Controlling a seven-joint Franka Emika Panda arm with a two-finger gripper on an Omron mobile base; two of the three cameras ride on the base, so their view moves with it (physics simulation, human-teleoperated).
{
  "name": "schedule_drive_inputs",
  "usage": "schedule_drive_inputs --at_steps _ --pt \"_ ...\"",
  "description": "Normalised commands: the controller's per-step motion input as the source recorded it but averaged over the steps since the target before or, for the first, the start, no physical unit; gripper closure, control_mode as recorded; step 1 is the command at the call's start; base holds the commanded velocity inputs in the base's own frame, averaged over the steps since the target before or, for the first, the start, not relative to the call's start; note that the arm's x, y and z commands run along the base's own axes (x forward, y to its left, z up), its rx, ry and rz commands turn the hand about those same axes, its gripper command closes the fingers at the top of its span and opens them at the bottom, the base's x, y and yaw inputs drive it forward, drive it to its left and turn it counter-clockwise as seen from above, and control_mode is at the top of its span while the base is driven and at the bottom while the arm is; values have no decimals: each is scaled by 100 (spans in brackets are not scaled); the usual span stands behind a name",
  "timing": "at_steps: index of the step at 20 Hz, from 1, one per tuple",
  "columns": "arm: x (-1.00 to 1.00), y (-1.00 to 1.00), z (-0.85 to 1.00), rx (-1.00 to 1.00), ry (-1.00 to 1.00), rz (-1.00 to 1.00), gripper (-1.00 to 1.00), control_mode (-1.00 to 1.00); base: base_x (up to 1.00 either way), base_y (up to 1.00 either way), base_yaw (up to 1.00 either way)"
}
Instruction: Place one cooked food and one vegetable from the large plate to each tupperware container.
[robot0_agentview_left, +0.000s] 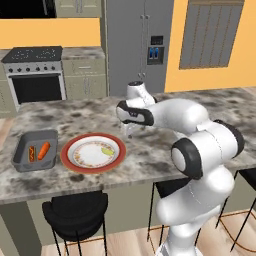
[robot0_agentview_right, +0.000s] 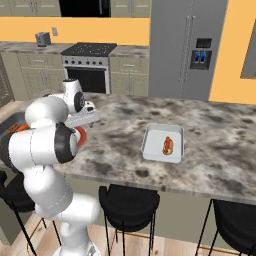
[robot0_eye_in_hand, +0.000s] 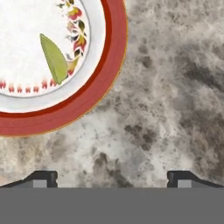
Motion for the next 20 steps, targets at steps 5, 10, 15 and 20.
schedule_drive_inputs --at_steps 5,10,15,20 --pt "9 100 -47 15 7 -2 -100 -100 0 0 0" --pt "30 87 -42 10 3 4 -100 -100 0 0 0" --pt "20 11 -40 -1 0 5 -100 -100 0 0 0" --pt "11 0 -28 0 -1 5 -100 -100 0 0 0"
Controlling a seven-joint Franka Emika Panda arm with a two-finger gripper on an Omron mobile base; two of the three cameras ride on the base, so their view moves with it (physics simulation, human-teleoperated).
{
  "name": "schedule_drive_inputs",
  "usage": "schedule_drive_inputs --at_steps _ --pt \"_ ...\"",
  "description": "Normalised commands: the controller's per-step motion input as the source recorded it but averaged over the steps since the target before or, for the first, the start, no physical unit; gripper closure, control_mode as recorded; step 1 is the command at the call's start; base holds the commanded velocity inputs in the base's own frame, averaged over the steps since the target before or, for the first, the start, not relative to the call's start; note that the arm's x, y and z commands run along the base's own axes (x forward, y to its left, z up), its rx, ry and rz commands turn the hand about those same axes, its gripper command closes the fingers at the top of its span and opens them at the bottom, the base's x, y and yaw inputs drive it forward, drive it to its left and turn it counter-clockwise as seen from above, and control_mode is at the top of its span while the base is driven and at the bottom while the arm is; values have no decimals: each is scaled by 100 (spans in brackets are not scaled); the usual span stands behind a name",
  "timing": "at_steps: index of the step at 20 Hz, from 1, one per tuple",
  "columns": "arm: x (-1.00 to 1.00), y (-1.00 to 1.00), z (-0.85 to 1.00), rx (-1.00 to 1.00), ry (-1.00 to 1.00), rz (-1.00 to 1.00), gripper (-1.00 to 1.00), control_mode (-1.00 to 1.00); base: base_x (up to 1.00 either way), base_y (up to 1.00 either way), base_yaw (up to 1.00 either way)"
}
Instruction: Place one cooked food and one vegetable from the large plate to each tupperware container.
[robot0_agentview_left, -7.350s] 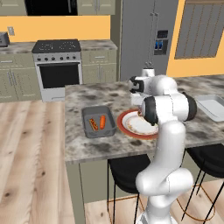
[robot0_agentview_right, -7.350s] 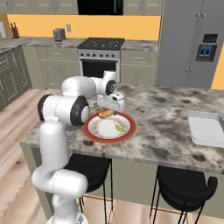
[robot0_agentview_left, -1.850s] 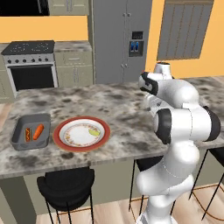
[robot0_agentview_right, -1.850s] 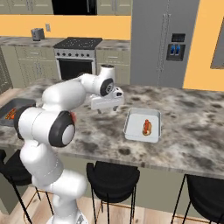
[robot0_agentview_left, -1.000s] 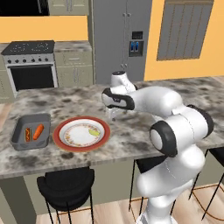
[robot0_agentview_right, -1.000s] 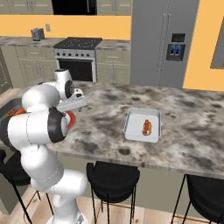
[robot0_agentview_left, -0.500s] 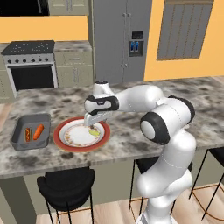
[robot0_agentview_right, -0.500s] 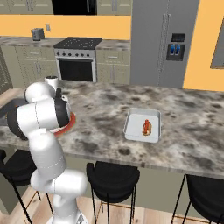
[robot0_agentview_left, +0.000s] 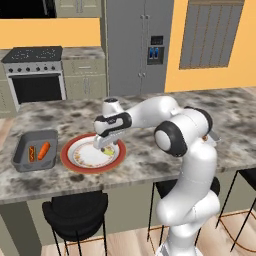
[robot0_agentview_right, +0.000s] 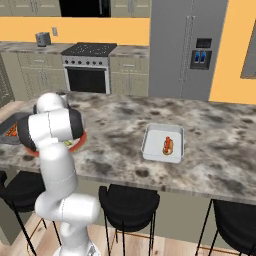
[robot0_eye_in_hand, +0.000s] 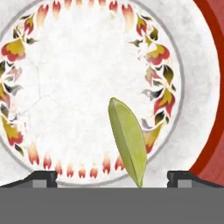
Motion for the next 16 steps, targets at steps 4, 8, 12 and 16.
schedule_drive_inputs --at_steps 4,8,12,16 --pt "19 1 -33 -6 0 0 -100 -100 0 0 0" --pt "20 0 -31 -7 0 0 -100 -100 0 0 0" --pt "16 13 -7 0 0 0 -100 -100 0 0 0" --pt "0 6 -5 0 0 0 -100 -100 0 0 0"
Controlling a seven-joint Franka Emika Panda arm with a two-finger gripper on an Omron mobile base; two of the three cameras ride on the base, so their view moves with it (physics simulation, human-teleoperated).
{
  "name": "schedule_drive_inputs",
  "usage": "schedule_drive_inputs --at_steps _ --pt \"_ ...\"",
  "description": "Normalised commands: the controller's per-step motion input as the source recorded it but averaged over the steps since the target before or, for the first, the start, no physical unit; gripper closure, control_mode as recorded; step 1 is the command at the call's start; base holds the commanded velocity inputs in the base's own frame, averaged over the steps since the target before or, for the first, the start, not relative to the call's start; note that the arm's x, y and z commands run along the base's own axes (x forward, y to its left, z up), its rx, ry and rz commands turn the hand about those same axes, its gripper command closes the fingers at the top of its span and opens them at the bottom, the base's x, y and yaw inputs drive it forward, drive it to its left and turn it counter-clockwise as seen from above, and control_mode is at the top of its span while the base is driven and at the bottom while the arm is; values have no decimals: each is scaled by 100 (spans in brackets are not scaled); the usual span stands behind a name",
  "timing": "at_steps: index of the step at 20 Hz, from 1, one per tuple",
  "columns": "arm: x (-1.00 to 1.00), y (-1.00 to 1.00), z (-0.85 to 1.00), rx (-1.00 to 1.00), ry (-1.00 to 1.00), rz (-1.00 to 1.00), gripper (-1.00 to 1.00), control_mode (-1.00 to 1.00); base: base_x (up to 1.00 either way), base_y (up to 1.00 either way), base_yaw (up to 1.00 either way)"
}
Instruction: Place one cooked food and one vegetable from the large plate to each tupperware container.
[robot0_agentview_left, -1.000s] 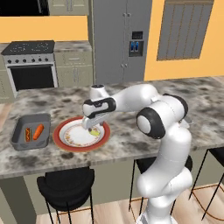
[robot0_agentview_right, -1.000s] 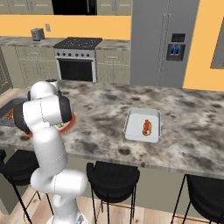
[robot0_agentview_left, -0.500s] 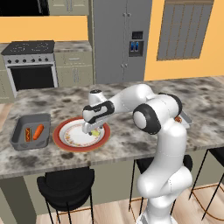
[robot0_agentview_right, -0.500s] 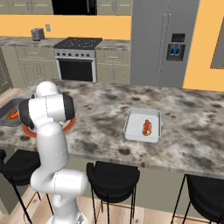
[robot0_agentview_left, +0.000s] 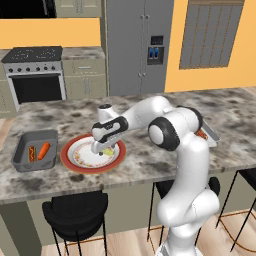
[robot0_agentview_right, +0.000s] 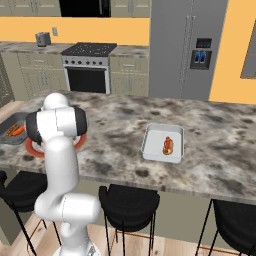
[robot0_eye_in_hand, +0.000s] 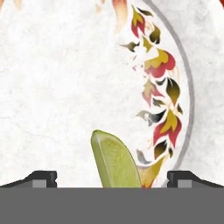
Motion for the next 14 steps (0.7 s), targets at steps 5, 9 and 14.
schedule_drive_inputs --at_steps 5,9,14 --pt "0 -1 -30 0 -1 0 -100 -100 0 0 0" --pt "0 0 -23 0 -1 0 -100 -100 0 0 0" --pt "0 0 -4 0 0 0 100 -100 0 0 0"
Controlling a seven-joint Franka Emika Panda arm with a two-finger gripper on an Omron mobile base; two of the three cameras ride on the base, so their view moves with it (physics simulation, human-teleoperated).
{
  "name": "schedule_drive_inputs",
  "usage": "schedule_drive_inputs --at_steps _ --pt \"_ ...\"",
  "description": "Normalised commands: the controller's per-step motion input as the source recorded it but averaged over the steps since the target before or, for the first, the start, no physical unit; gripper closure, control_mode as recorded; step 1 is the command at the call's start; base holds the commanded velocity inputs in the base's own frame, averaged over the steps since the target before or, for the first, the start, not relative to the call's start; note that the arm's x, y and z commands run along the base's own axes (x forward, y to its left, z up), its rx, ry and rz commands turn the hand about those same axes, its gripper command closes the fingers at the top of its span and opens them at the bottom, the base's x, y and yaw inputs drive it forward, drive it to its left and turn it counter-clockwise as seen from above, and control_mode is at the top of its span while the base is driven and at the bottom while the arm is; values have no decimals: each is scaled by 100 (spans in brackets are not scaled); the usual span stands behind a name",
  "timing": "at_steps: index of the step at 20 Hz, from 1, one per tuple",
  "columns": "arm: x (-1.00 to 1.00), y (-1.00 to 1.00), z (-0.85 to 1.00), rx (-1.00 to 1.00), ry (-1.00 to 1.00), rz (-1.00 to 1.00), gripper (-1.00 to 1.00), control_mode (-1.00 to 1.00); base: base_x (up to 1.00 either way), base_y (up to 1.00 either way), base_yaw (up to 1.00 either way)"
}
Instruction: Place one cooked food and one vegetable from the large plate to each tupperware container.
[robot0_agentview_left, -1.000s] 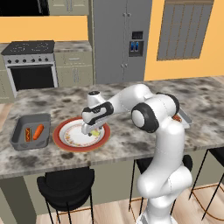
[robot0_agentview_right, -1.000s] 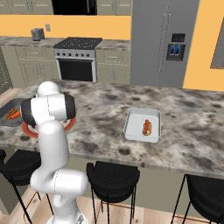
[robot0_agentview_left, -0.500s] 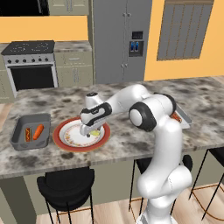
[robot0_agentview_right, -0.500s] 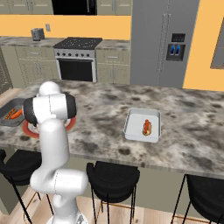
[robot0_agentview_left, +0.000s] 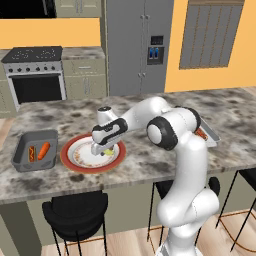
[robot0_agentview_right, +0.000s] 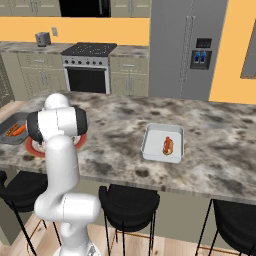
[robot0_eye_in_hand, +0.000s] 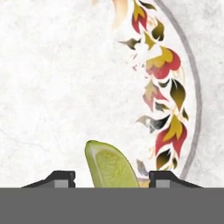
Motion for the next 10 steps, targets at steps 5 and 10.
schedule_drive_inputs --at_steps 5,10 --pt "0 7 -3 0 0 0 100 -100 0 0 0" --pt "-2 2 40 -7 0 -1 100 -100 0 0 0"
